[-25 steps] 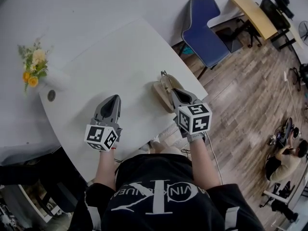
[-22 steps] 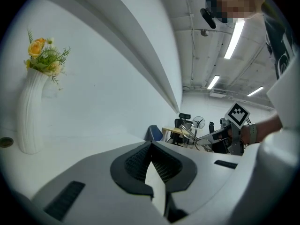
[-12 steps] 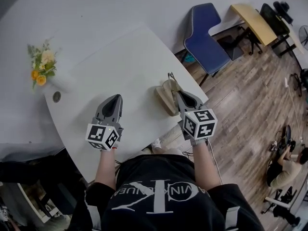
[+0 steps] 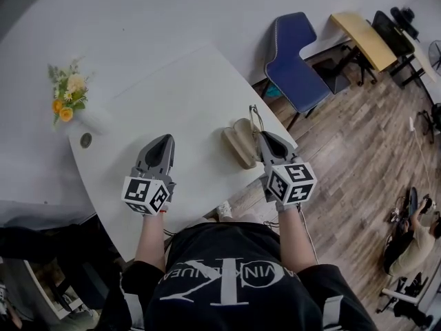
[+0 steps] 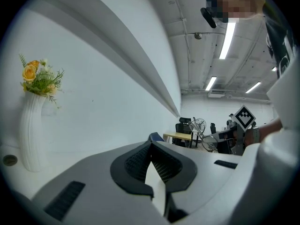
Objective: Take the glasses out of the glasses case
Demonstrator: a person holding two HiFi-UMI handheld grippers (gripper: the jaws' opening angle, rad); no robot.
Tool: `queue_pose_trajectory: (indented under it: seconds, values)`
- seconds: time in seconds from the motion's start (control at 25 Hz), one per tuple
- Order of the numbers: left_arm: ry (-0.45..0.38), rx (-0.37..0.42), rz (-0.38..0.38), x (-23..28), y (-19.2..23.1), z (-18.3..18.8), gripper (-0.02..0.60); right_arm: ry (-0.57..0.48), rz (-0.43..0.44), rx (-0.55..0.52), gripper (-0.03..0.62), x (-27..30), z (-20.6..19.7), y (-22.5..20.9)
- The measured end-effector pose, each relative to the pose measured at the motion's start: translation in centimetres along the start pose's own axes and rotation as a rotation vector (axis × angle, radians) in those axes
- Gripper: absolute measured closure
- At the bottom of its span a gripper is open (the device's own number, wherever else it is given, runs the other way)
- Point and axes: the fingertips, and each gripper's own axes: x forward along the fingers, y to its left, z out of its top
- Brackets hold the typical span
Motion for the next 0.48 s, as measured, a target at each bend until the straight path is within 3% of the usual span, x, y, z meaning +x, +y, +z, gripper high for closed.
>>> queue_pose_trajectory:
  seconds: [0.48]
  values:
    - [-0.032,0.022,-0.012,0.5,-1.5,1.6,0.568,-0.095,0.005,-0.023,0.557,-2.1,2.3,-0.6]
